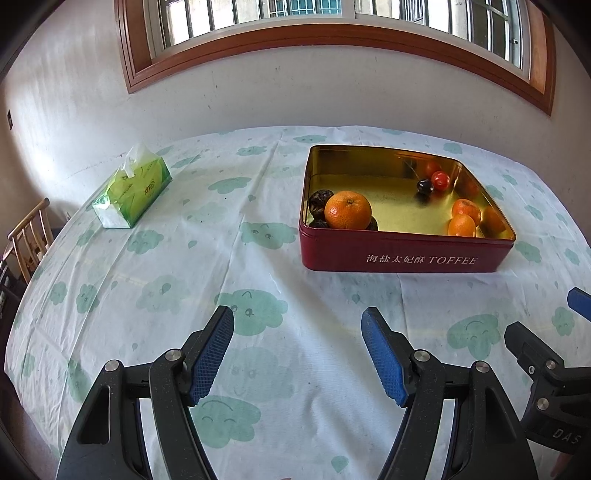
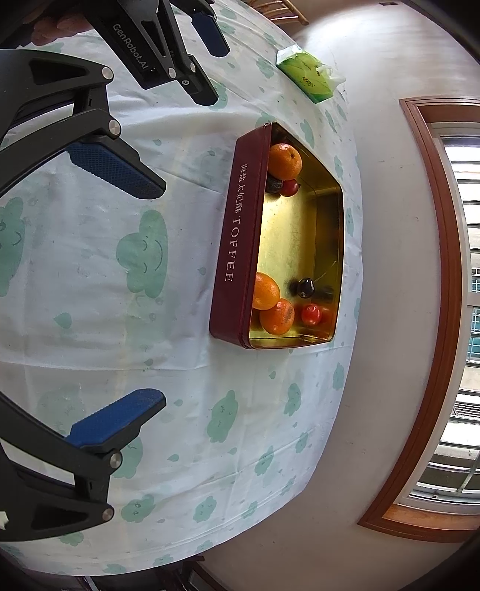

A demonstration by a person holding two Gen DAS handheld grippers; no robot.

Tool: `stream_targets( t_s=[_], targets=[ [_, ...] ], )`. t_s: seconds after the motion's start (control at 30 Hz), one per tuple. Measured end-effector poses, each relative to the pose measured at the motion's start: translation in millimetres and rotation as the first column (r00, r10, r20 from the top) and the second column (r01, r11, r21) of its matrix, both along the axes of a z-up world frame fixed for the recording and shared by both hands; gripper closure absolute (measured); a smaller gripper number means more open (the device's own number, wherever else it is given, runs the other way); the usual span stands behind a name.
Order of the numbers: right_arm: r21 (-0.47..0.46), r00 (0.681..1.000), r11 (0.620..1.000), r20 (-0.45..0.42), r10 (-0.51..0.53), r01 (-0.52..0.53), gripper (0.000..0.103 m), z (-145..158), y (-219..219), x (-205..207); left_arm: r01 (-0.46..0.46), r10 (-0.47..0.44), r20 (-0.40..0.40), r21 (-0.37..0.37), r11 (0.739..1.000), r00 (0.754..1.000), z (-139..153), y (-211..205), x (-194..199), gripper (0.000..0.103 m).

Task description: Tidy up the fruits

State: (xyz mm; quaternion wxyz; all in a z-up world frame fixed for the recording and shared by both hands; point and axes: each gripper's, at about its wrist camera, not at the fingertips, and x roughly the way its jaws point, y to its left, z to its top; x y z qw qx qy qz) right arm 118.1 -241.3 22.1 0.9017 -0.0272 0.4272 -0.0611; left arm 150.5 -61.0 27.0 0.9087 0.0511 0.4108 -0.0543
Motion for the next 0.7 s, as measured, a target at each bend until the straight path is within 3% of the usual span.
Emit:
stream_targets(
  t_s=[0.7],
  targets=[
    [-0.003, 1.000, 1.000, -0.024, 0.001, -0.001, 0.001, -9.4, 3.9, 3.9, -0.008, 0.008, -0.012, 0.008, 1.000, 1.000, -8.6, 3.4, 2.4, 0.031]
  ],
)
